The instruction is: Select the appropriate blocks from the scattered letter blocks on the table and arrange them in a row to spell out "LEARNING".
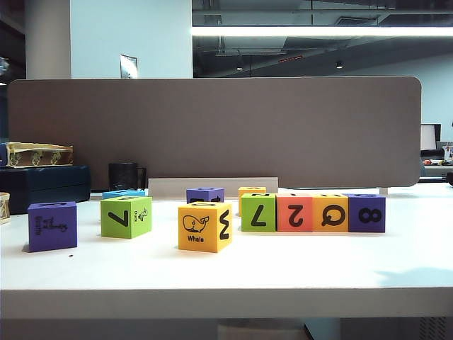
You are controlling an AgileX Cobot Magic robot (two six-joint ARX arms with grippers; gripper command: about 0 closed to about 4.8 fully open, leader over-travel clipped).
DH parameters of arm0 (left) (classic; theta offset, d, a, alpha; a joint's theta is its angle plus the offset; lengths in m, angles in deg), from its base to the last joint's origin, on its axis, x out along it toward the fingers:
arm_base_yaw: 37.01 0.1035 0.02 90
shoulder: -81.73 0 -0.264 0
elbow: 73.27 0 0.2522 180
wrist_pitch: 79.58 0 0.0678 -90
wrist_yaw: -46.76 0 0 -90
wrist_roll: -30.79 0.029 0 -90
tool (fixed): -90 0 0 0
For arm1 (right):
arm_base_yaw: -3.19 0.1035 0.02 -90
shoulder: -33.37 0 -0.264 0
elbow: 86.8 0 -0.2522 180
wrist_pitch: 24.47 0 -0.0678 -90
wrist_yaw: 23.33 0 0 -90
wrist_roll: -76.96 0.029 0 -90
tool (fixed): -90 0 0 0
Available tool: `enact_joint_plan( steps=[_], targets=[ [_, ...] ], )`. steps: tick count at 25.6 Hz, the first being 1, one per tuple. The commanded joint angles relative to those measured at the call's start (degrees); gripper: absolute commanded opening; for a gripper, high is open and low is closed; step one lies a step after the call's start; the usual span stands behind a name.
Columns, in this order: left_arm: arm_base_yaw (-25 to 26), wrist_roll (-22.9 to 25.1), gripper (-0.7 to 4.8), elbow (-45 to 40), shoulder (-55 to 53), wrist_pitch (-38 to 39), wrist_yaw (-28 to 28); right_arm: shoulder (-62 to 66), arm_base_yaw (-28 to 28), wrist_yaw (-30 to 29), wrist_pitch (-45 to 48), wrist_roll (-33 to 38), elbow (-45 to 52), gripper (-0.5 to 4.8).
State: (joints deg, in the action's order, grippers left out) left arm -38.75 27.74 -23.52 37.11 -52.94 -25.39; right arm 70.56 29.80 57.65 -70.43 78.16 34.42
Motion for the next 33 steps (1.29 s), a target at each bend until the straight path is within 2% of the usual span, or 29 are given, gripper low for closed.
enact_joint_plan(
  steps=[1,9,13,18,20,25,28,31,33],
  targets=[
    [-0.04,3.98,-0.06,2.91,-3.93,-0.33,0.48,0.77,0.94,0.11,-0.07,-0.17,-0.33,-0.02],
    [-0.46,5.09,-0.06,12.44,-15.80,3.23,0.66,5.35,5.97,0.13,-1.88,-0.22,-1.79,-0.02],
    [-0.81,10.08,-0.06,18.86,-22.73,9.31,0.94,8.41,9.68,0.42,-1.88,-1.27,-3.17,-0.02],
    [-0.81,10.25,-0.06,20.44,-25.62,9.38,1.07,10.43,11.82,0.50,-2.03,-1.27,-3.52,-0.02],
    [-0.83,13.68,-0.06,20.48,-26.71,9.35,1.40,12.00,13.07,0.55,-1.88,-1.27,-4.28,-0.02],
    [-1.11,14.91,-0.06,20.61,-28.35,9.97,1.68,14.82,13.14,0.50,-2.25,-1.27,-7.08,-0.02],
    [-1.20,16.94,-0.05,22.03,-29.81,13.18,1.68,16.61,13.44,0.55,-2.29,-1.29,-9.22,-0.02],
    [-2.97,21.90,-0.04,26.64,-33.33,18.53,1.16,19.63,14.32,0.33,-2.32,-1.31,-12.98,-0.02],
    [-3.43,22.86,-0.03,28.09,-34.56,19.82,0.31,20.92,15.04,0.33,-2.34,-1.31,-14.49,-0.02]
  ],
)
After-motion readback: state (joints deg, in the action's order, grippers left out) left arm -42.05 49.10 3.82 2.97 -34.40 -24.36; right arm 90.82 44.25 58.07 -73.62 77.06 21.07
